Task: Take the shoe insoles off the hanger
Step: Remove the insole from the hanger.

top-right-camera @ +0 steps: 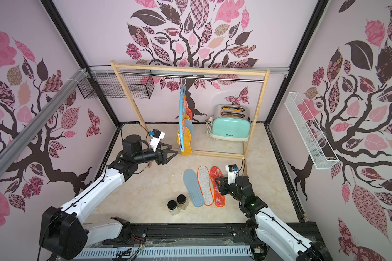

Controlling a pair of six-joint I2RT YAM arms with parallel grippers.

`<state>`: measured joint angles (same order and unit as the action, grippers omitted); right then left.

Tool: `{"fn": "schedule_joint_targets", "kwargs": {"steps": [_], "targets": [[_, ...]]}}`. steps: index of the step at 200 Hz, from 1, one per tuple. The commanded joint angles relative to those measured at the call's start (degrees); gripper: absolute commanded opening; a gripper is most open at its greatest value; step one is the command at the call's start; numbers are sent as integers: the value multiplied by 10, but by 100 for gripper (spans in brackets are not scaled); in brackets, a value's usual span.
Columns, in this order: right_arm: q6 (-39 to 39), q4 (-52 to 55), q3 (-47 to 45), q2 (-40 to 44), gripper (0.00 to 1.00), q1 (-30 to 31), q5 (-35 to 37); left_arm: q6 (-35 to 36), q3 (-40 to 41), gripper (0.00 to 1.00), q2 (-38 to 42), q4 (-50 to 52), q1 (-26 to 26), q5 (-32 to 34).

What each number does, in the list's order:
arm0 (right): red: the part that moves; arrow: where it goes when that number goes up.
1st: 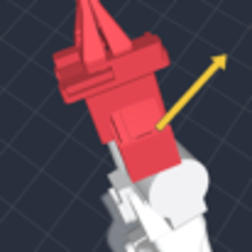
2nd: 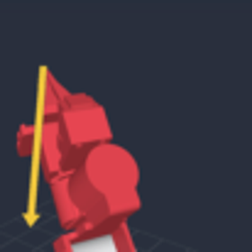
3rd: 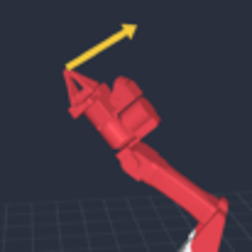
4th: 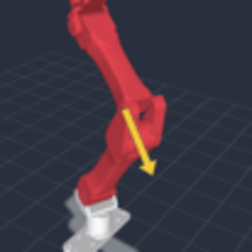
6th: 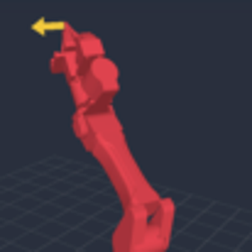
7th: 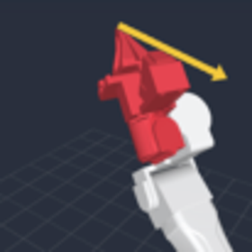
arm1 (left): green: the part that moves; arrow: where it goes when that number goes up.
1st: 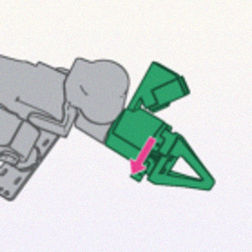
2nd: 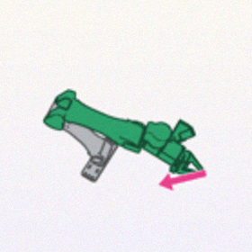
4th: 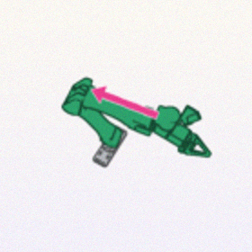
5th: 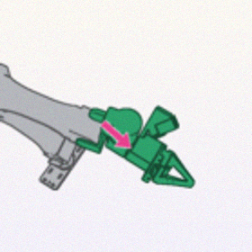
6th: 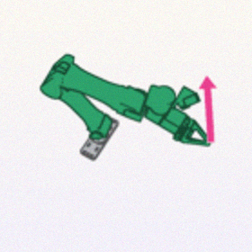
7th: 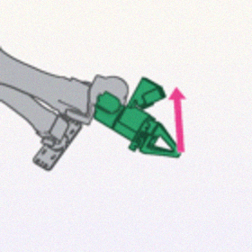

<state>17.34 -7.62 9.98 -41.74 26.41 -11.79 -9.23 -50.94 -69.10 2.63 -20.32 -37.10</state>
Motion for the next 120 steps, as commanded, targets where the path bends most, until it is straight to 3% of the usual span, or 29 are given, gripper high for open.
{"fn": "schedule_joint_targets", "kwargs": {"steps": [1,18,36,96,120], "targets": [[0,6,28,0,38,2,7,-89,27,69,42,2,-1,90],[0,9,29,-1,38,2,6,-154,42,68,91,36,-1,129],[0,9,30,-3,37,3,8,-178,34,68,137,106,-1,140],[2,17,27,7,38,2,12,-119,11,68,336,348,-3,179],[1,18,25,11,38,2,12,-84,21,70,422,396,-2,241]]}}
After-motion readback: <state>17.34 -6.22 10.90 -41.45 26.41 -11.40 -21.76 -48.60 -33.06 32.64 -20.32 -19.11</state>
